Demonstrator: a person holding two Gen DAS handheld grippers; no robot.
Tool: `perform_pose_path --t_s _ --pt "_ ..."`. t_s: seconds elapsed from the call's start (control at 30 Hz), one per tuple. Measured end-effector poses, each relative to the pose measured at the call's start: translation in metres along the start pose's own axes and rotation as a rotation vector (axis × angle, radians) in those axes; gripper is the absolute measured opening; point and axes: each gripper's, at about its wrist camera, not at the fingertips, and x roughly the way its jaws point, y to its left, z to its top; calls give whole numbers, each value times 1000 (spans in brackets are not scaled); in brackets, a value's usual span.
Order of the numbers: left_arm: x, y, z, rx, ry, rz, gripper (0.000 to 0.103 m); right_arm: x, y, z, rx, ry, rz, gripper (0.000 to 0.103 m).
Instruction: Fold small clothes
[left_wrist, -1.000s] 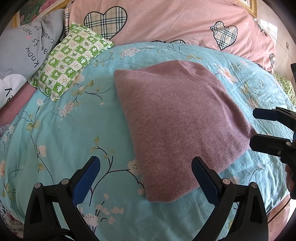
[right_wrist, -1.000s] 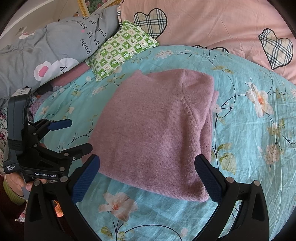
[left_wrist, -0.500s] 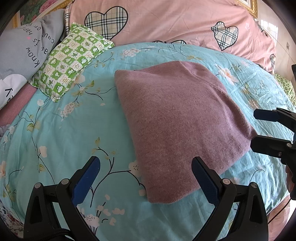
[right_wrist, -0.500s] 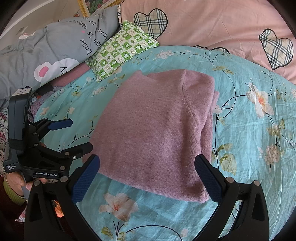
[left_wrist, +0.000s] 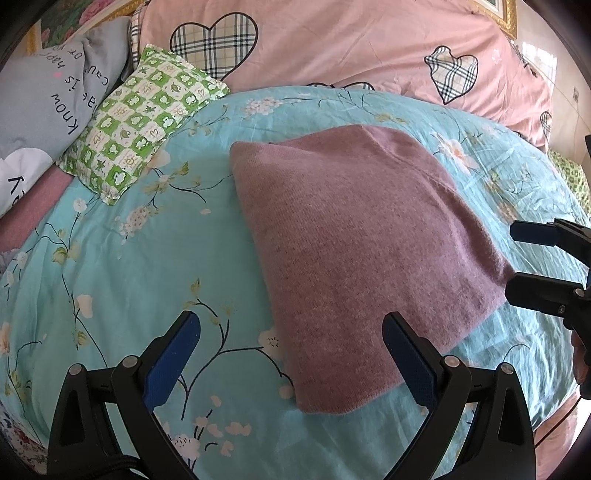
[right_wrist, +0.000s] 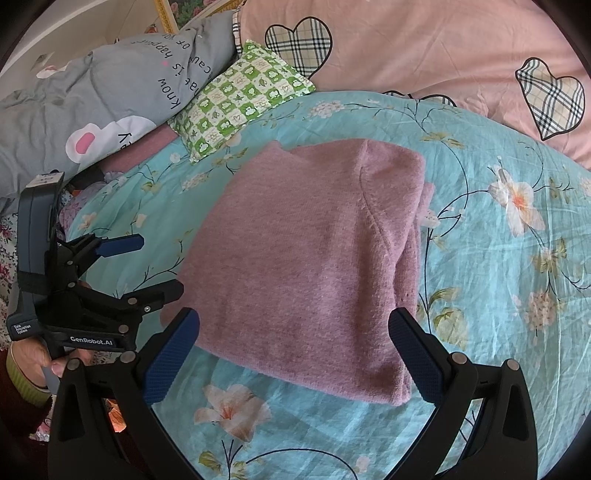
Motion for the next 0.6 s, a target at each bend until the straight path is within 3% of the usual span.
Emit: perform_pose_path --t_s 0.6 --pt "5 8 3 -24 9 15 99 7 -6 0 23 -1 8 102"
